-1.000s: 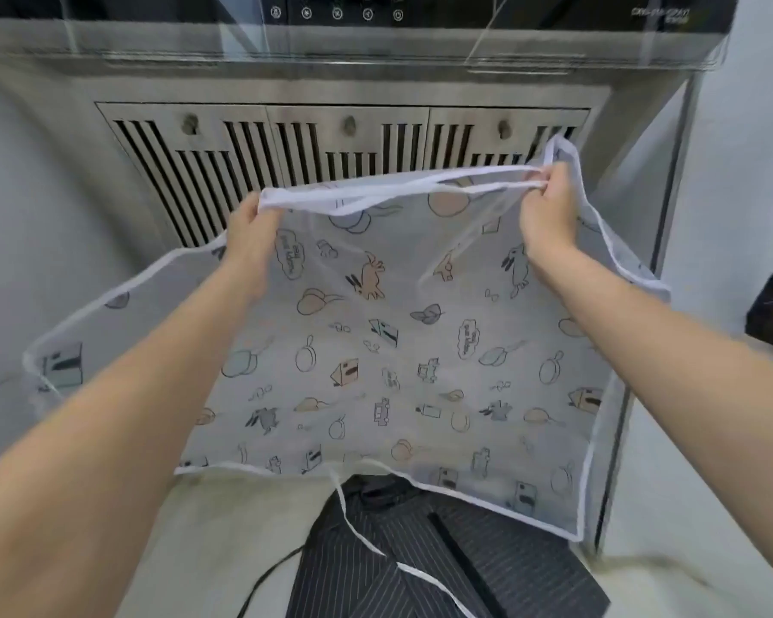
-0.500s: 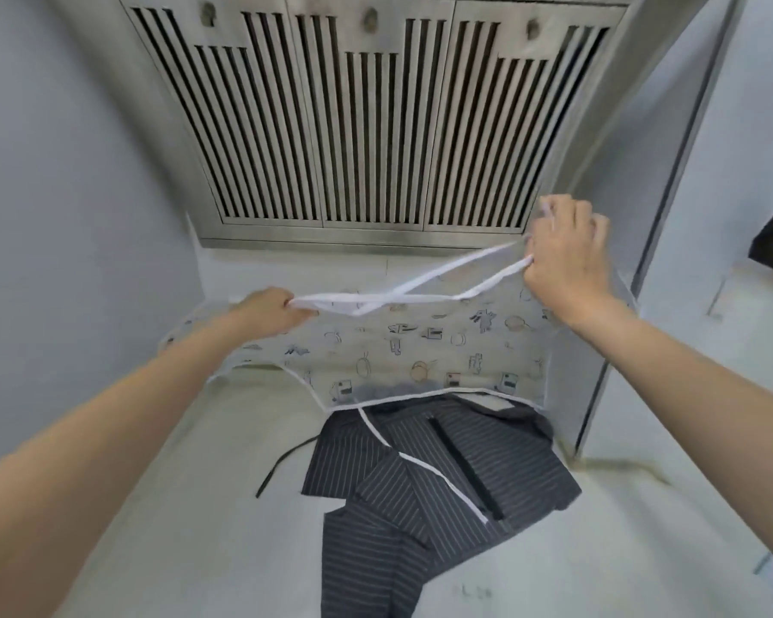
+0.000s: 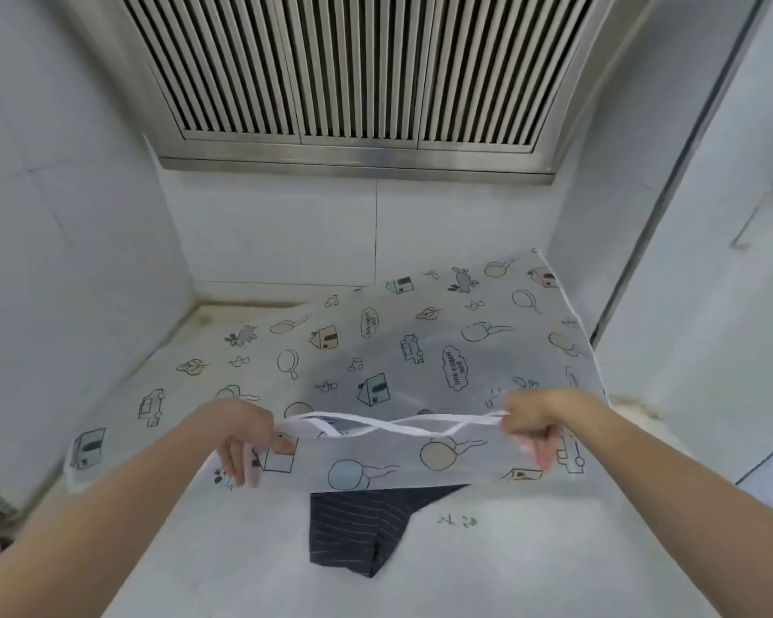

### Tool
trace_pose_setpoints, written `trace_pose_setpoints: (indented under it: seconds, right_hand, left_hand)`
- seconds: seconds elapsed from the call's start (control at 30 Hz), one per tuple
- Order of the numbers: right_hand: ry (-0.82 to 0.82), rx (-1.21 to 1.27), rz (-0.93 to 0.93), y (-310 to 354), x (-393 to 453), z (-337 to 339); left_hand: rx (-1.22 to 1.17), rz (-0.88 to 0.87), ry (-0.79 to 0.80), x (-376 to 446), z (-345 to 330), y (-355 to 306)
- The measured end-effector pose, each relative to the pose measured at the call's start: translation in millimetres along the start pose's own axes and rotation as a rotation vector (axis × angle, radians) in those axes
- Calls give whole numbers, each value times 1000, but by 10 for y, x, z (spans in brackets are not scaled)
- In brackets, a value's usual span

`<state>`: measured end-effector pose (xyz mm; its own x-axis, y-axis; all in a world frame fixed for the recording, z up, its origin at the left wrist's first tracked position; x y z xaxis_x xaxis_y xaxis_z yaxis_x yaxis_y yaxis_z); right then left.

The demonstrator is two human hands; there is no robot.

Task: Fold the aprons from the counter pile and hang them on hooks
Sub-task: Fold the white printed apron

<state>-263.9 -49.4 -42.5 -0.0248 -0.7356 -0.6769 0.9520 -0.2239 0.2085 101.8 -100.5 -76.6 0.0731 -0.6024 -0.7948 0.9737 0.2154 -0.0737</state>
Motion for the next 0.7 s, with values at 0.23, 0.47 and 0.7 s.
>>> trace_pose_setpoints:
  seconds: [0.23,0.47,0.7]
  right_hand:
    - [187,43,-59,-54,489,-103]
    - [-293,-55,15,83,1352,402]
    - [-392,-289,-25,244,1886,377]
  left_hand:
    - [10,45,73,289,149,-9]
    - [14,4,-415,861,611,-216]
    - [-14,-301,-662,892,456,-997]
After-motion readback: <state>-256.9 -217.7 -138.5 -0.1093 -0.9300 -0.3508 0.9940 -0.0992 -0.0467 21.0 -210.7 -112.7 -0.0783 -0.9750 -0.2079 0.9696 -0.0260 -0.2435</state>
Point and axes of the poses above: each hand's wrist, its own x-axis towards the middle knuckle, its own z-axis out of the back of the hand, y = z × x, the point moved 10 cm from there along x, towards the middle knuckle, and after that the axes turned 6 degrees about z, right-handed, at the moved point
